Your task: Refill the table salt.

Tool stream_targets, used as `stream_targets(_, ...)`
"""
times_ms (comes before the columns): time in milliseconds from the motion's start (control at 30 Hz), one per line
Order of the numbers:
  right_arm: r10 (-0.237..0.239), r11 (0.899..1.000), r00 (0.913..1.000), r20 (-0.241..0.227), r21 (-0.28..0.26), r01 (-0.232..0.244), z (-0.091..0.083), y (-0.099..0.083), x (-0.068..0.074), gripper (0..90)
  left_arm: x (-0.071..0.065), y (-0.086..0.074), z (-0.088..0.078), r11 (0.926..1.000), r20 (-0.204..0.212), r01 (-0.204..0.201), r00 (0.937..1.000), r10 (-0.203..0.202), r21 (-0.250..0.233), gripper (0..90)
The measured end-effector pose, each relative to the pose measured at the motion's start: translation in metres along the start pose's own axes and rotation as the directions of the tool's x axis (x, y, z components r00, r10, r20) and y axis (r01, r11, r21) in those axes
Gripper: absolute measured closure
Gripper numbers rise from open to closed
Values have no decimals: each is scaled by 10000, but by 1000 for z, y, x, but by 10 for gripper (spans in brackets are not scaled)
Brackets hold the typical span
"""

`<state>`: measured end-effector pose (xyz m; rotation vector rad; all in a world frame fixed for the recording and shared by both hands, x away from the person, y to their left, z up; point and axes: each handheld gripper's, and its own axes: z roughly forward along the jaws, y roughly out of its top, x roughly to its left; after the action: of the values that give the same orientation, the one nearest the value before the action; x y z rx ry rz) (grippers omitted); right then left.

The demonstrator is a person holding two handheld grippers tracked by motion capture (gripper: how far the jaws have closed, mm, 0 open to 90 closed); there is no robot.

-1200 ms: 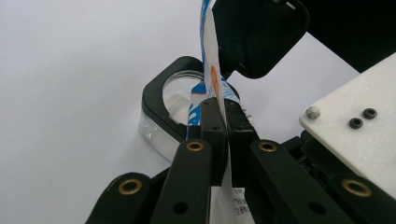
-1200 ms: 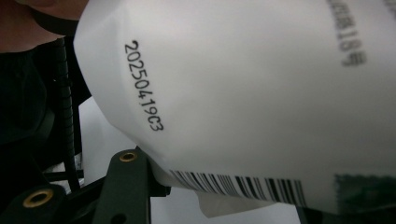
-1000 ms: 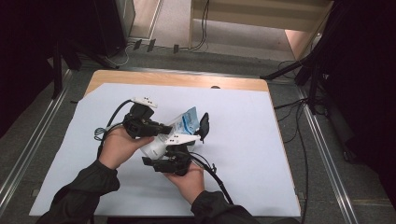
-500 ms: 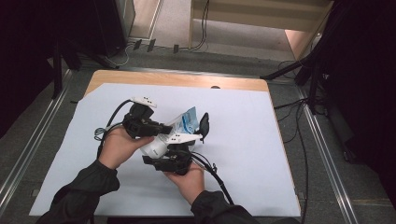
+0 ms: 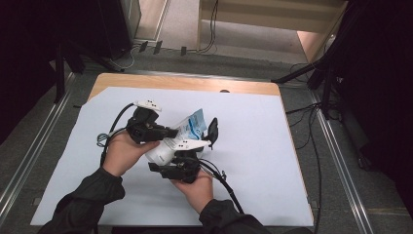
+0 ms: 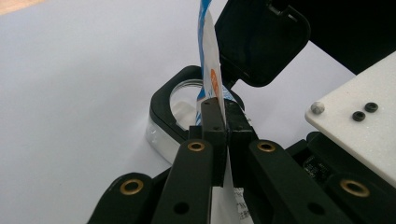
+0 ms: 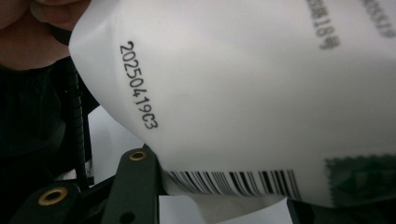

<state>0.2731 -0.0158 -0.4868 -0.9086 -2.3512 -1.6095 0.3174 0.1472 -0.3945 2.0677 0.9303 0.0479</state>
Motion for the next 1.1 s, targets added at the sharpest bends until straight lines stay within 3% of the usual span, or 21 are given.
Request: stream_targets(1100,-285,9996,9990,355,-31,286,2,-2,1,579,-1,1,-1,10000,-107,0,9999,-1,-86,900)
